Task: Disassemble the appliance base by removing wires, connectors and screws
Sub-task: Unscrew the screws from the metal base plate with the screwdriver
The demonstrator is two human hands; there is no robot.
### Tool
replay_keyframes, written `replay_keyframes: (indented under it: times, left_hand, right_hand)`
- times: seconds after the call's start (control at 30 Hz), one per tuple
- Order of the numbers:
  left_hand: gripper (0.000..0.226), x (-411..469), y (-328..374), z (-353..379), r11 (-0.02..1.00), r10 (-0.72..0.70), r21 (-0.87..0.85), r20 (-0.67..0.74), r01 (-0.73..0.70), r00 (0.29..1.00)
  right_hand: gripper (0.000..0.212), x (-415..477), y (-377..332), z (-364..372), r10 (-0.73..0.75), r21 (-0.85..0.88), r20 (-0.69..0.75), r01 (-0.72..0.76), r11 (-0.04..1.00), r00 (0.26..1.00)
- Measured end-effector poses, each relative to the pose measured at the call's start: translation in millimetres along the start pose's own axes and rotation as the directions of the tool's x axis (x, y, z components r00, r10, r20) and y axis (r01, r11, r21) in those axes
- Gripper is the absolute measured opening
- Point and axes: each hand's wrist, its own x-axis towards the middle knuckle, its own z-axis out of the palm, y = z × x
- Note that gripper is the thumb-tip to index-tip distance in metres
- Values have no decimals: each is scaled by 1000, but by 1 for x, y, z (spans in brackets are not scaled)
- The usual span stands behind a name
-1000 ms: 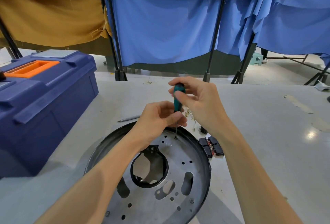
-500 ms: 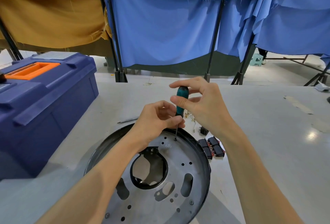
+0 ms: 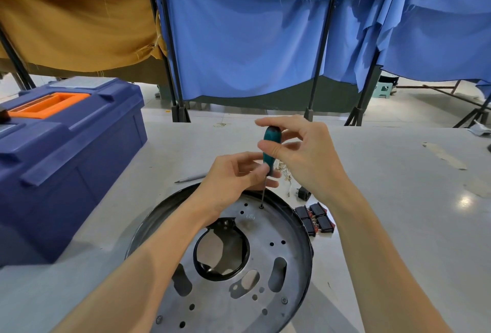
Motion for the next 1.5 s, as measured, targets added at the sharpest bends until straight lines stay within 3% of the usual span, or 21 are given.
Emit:
replay_keyframes:
  times: [0.13, 0.2, 0.33, 0.47, 0.57, 0.7, 0.87, 0.97, 1.07, 1.2, 1.33, 1.43, 1.5]
  left_hand:
    - [21, 0, -2, 1, 1000, -4, -7, 25, 4, 1000]
    - [15, 0, -2, -1, 1000, -1, 4, -13, 1, 1000]
    - [26, 0, 0, -1, 1000, 24, 14, -67, -23, 997]
    - [19, 1, -2, 1, 999, 37, 8, -2, -37, 999]
    - [13, 1, -4, -1, 1000, 26, 3, -46, -26, 999]
    - [23, 1, -1, -1, 999, 43, 1, -82, -43, 996]
    - [21, 0, 0, 3, 999, 26, -24, 38, -26, 999]
    - [20, 0, 0, 3, 1000, 21, -20, -12, -21, 1000]
    - [37, 0, 0, 2, 999, 37, 26, -61, -36, 997]
    - [27, 0, 0, 1, 999, 32, 0, 8, -32, 999]
    - [8, 2, -3, 0, 999, 48, 14, -50, -48, 998]
    - [21, 2, -2, -1, 998, 50, 28, -79, -48, 996]
    - [22, 1, -1, 0, 999, 42, 21, -37, -41, 998]
  right_hand:
    - [37, 2, 2, -4, 38, 105, 12, -39, 994, 999]
    - [34, 1, 1, -3, 21, 101, 38, -25, 995, 999]
    - [27, 0, 0, 0, -5, 19, 15, 5, 1000, 1000]
    - [36, 2, 1, -6, 32, 74, -5, -31, 997, 999]
    - [29, 1, -1, -6, 24, 137, 56, -32, 990, 998]
    - [28, 0, 0, -1, 2, 13, 25, -2, 1000, 1000]
    - [40, 2, 0, -6, 28, 119, 29, -31, 992, 999]
    - [26, 1, -2, -4, 12, 112, 66, -20, 993, 998]
    - [26, -1, -2, 2, 1, 21, 51, -2, 1000, 999]
    - [39, 1, -1, -2, 23, 98, 35, -27, 995, 999]
    - [28, 0, -2, -3, -9, 97, 80, 1, 995, 997]
    - [28, -1, -2, 2, -19, 6, 41, 19, 1000, 999]
    - [34, 0, 0, 0, -1, 42, 8, 0, 999, 1000]
